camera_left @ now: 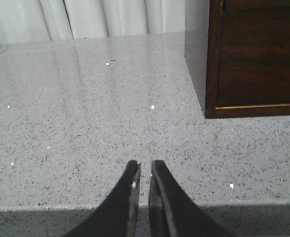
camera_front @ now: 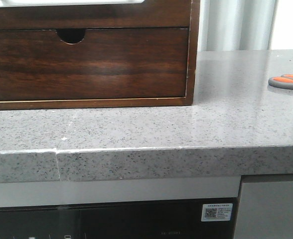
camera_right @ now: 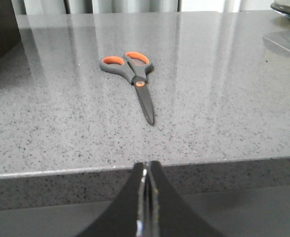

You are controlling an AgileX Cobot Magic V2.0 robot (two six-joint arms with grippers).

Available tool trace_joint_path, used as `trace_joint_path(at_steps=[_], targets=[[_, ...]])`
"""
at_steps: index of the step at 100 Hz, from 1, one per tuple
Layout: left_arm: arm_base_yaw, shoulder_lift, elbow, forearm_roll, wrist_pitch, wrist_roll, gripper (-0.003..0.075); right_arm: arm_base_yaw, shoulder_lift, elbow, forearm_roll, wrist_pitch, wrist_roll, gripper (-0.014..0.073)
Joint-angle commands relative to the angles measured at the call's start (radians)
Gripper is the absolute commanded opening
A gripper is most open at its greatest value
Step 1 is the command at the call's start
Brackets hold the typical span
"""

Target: Put scissors in drawer with both arms

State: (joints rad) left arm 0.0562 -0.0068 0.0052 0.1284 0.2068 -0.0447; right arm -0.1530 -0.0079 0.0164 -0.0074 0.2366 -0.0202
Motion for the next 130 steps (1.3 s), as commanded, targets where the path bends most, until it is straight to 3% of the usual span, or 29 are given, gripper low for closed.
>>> trace_joint_path(at_steps=[1, 34, 74, 93, 114, 121, 130], targets=[[-0.008, -0.033, 0.015, -0.009, -0.091, -0.006, 0.0003, -0.003, -0.021, 0.013, 0.007, -0.101, -0.007, -0.0106], [-0.008, -0.033, 0.009, -0.135, -0.166, -0.006, 0.0003, -0.003, -0.021, 0.003, 0.064, -0.156, -0.007, -0.0105], [-0.008, 0.022, -0.172, -0.122, -0.092, -0.006, 0.0003, 0.001, 0.064, -0.178, 0.082, 0.01, -0.007, -0.0106], [-0.008, 0.068, -0.251, -0.094, -0.122, -0.006, 0.0003, 0.001, 0.157, -0.313, 0.111, 0.142, -0.007, -0.0106], [-0.008, 0.109, -0.255, -0.075, -0.163, -0.006, 0.0006, 0.001, 0.209, -0.356, 0.111, 0.144, -0.007, -0.0106], [-0.008, 0.128, -0.255, -0.073, -0.163, -0.006, 0.0046, 0.001, 0.211, -0.353, 0.111, 0.144, -0.007, -0.0106], [-0.008, 0.161, -0.255, -0.073, -0.186, -0.006, 0.0185, 0.001, 0.211, -0.341, 0.111, 0.144, -0.007, -0.0106]])
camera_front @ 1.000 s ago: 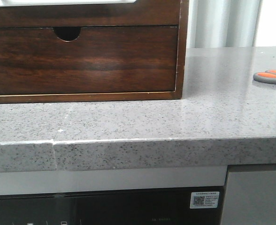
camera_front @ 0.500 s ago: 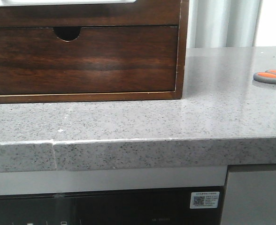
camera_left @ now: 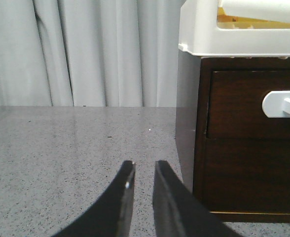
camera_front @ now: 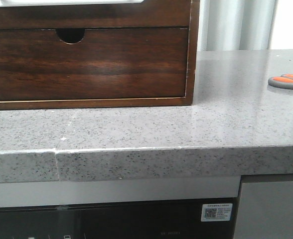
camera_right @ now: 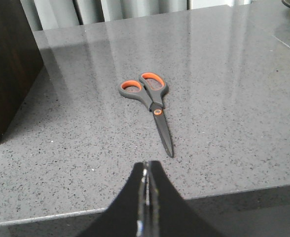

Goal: Put scissors in drawer with both arms
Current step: 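Grasp the white drawer handle with the left gripper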

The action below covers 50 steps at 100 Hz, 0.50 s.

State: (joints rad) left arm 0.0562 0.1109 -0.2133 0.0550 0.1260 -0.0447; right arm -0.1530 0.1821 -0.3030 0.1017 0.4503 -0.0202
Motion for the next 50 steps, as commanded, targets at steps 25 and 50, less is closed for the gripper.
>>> trace_joint_path(at_steps=[25, 50], targets=[[-0.008, 0.162, -0.037, 0.072, -0.312, -0.006, 0.0398, 0.001, 0.021, -0.005, 0.002, -0.078, -0.007, -0.0106], [-0.052, 0.35, -0.058, 0.461, -0.52, -0.006, 0.0388, 0.001, 0.021, -0.005, 0.002, -0.078, -0.007, -0.0106]])
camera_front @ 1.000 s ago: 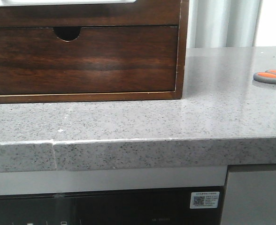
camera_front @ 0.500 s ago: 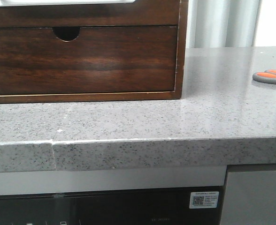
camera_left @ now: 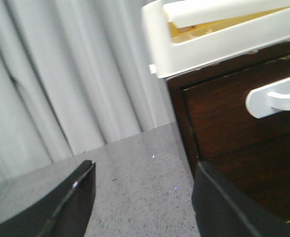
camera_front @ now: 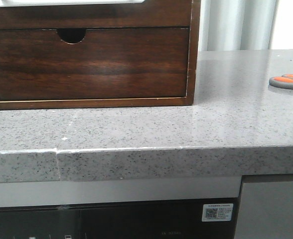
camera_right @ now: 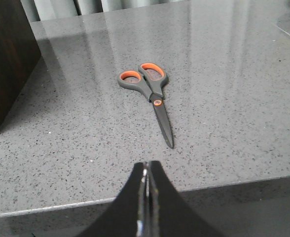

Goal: Put scissors in drawer with both arms
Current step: 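Grasp the white drawer handle with the left gripper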

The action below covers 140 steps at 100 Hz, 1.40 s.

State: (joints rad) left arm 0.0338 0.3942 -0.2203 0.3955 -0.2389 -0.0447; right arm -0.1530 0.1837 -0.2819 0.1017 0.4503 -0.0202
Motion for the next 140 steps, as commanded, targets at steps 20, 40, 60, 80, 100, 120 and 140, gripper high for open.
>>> trace_joint_path(at_steps=[20, 40, 60, 80, 100, 120, 140], targets=[[-0.133, 0.238, -0.119, 0.342, -0.26, -0.006, 0.0372, 0.001, 0.019, -0.026, 0.002, -0.078, -0.007, -0.0106], [-0.215, 0.387, -0.192, 0.443, -0.301, 0.031, 0.0372, 0.001, 0.019, -0.026, 0.002, -0.078, -0.007, -0.0106], [-0.256, 0.487, -0.265, 0.474, -0.308, 0.211, 0.0372, 0.001, 0.019, -0.026, 0.002, -0.078, -0.007, -0.0106], [-0.267, 0.579, -0.319, 0.495, -0.357, 0.272, 0.0372, 0.001, 0.019, -0.026, 0.002, -0.08, -0.007, -0.0106], [-0.267, 0.65, -0.379, 0.501, -0.356, 0.351, 0.0372, 0.001, 0.019, -0.026, 0.002, -0.08, -0.007, -0.0106], [-0.267, 0.711, -0.404, 0.532, -0.36, 0.363, 0.0371, 0.001, 0.019, -0.026, 0.002, -0.08, -0.007, -0.0106], [-0.267, 0.747, -0.408, 0.532, -0.36, 0.363, 0.0304, 0.001, 0.019, -0.026, 0.002, -0.08, -0.007, -0.0106]])
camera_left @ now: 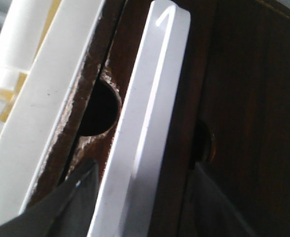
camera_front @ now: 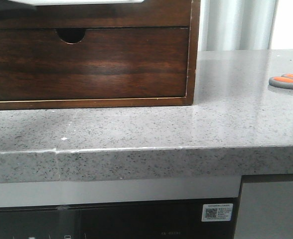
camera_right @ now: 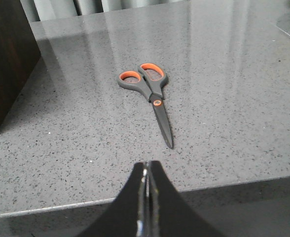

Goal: Put scissors in drawer with both arms
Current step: 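Grasp the white drawer handle with the left gripper, then pull the drawer open toward the robot with the left gripper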

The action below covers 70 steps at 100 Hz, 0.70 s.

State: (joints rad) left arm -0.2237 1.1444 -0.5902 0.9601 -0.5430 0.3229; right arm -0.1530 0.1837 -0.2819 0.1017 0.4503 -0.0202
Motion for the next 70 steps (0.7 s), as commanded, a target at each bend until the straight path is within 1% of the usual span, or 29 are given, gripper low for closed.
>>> trace_joint_path(at_steps=[1, 9, 31, 70], targets=[[-0.01, -0.003, -0.04, -0.033, -0.056, -0.005, 0.0299, 0.001, 0.019, -0.026, 0.002, -0.08, -0.007, -0.0106], [-0.01, 0.011, -0.049, -0.033, -0.056, -0.005, 0.0231, 0.001, 0.019, -0.026, 0.002, -0.08, -0.007, -0.0106], [-0.01, 0.013, -0.051, -0.018, -0.056, -0.005, 0.0002, 0.001, 0.019, -0.026, 0.002, -0.08, -0.007, -0.0106], [-0.01, -0.04, -0.038, 0.029, -0.04, -0.011, 0.0004, 0.001, 0.019, -0.026, 0.002, -0.08, -0.007, -0.0106]])
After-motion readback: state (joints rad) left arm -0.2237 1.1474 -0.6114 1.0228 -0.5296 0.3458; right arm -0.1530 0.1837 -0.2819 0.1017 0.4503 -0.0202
